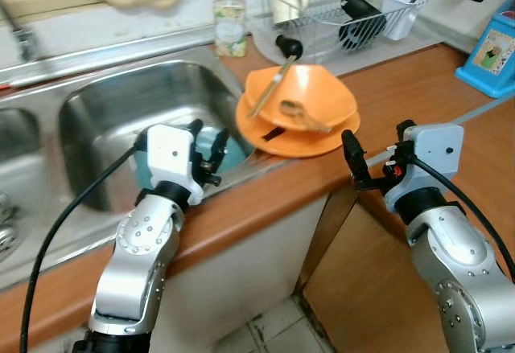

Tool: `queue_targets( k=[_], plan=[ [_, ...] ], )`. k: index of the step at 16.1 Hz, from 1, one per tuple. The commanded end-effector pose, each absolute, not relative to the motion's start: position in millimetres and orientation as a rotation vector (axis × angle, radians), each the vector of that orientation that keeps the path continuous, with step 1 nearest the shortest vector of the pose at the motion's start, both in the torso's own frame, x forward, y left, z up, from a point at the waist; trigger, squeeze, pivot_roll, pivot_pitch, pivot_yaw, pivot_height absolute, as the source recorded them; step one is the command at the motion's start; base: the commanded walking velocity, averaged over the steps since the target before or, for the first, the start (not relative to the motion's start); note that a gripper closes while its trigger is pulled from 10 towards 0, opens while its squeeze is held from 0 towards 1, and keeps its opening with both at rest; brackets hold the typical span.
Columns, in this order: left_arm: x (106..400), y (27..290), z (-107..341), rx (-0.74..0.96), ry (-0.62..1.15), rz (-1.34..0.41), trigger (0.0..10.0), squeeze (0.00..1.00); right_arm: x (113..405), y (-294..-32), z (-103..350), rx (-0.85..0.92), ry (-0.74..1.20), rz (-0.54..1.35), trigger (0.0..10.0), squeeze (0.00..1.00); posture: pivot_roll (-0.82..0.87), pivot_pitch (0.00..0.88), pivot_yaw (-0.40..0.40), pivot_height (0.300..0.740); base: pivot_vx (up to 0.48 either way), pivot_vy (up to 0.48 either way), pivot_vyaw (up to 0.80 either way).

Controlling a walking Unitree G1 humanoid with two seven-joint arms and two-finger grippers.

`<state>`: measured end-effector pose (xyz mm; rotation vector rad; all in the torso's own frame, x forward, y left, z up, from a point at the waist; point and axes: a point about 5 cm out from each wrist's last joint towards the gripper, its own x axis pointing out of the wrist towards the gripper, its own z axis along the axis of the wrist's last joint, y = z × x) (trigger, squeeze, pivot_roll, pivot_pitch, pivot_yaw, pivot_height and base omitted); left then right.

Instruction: Kitchen organization

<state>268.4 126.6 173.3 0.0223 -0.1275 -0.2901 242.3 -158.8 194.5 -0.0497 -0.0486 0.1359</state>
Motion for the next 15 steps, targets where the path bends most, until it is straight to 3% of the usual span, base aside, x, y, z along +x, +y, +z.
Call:
queue_targets(
  k=[1,3,12,13,14,15],
  plan=[
    [268.4,125.7,175.2,0.017,-0.134,-0.297,10.0,0.00,242.3,-157.8,198.2,-0.048,-0.075,0.139,10.0,1.00,-0.15,0.000,0.007,0.740,0.330,0.000,0.00],
    [267.8,125.0,174.7,0.012,-0.134,-0.301,10.0,0.00,242.3,-158.0,198.3,-0.049,-0.077,0.140,10.0,1.00,-0.15,0.000,0.007,0.740,0.307,0.000,0.00],
    [267.1,127.7,172.0,-0.013,-0.126,-0.293,10.0,0.00,243.0,-161.9,196.6,-0.019,-0.075,0.124,10.0,1.00,-0.15,0.000,0.001,0.740,0.000,0.000,0.00],
    [268.3,126.3,174.6,-0.044,-0.144,-0.303,10.0,0.41,243.8,-165.4,196.2,0.005,-0.073,0.107,10.0,1.00,-0.15,0.000,0.001,0.740,0.000,0.000,0.00],
    [270.2,124.0,177.0,-0.050,-0.153,-0.318,10.0,1.00,245.2,-172.7,196.5,0.013,-0.071,0.105,10.0,1.00,-0.15,0.000,0.004,0.740,0.000,0.000,0.00],
    [272.9,122.3,178.0,-0.040,-0.154,-0.329,10.0,1.00,245.3,-178.9,197.8,0.005,-0.069,0.144,10.0,1.00,-0.15,0.000,0.004,0.740,0.000,0.000,0.00]
  ],
)
